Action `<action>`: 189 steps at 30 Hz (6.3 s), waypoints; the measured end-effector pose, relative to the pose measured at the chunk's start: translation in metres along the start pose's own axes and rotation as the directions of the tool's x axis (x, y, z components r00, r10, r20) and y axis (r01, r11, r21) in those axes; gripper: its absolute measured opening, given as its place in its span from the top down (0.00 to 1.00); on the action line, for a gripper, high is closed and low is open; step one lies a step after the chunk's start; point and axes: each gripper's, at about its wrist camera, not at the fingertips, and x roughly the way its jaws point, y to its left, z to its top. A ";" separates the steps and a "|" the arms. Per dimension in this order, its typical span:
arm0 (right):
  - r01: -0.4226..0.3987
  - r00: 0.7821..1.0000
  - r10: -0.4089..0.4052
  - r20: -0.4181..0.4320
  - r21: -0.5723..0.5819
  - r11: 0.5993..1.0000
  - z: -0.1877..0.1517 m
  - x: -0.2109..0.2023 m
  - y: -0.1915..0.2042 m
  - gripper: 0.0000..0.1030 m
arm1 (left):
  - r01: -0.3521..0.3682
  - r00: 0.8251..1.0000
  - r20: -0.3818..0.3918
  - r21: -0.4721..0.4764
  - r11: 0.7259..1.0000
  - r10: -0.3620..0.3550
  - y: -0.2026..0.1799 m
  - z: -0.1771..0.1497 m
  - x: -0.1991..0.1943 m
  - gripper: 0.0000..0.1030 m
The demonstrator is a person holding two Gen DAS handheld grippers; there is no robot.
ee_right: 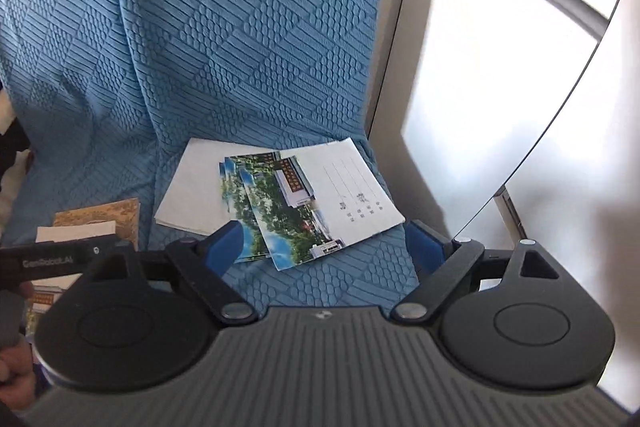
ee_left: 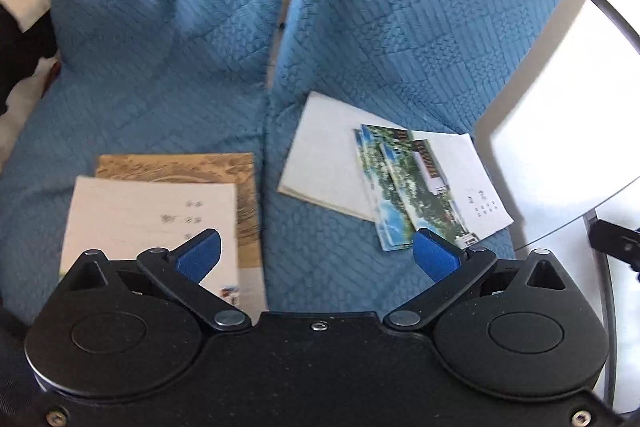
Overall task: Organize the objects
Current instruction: 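Lift both grippers away and move them toward the postcard pile, then lower both grippers onto the postcards on the white envelope and close, then lift the gripped postcards up off the envelope with both grippers, then carry the postcards with both grippers over the book stack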
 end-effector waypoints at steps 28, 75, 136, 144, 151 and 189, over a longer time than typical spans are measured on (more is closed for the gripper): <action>0.030 0.997 -0.020 -0.078 0.137 0.990 -0.012 0.030 -0.060 0.13 | 0.090 0.996 -0.005 0.105 0.990 -0.090 -0.083 -0.001 0.029 0.01; -0.266 0.935 0.355 -0.023 0.618 0.740 -0.064 0.216 -0.103 0.55 | 0.179 0.961 -0.216 0.018 0.984 -0.171 -0.105 0.000 0.193 0.53; -0.410 0.868 0.480 0.128 0.729 0.548 -0.062 0.110 -0.104 0.94 | 0.409 0.798 -0.097 -0.638 0.653 -0.594 -0.011 -0.030 0.176 0.91; -0.422 0.866 0.481 0.133 0.711 0.563 -0.065 0.075 -0.095 0.93 | 0.482 0.812 -0.047 -0.509 0.713 -0.582 -0.008 -0.023 0.116 0.97; -0.446 0.865 0.475 0.160 0.677 0.585 -0.064 0.038 -0.086 0.93 | 0.519 0.806 -0.021 -0.456 0.724 -0.591 0.003 -0.019 0.063 0.97; -0.623 0.753 0.651 0.100 0.429 0.654 -0.047 -0.035 0.094 0.93 | 0.524 0.852 0.241 -0.426 0.737 -0.466 0.183 -0.030 -0.111 0.98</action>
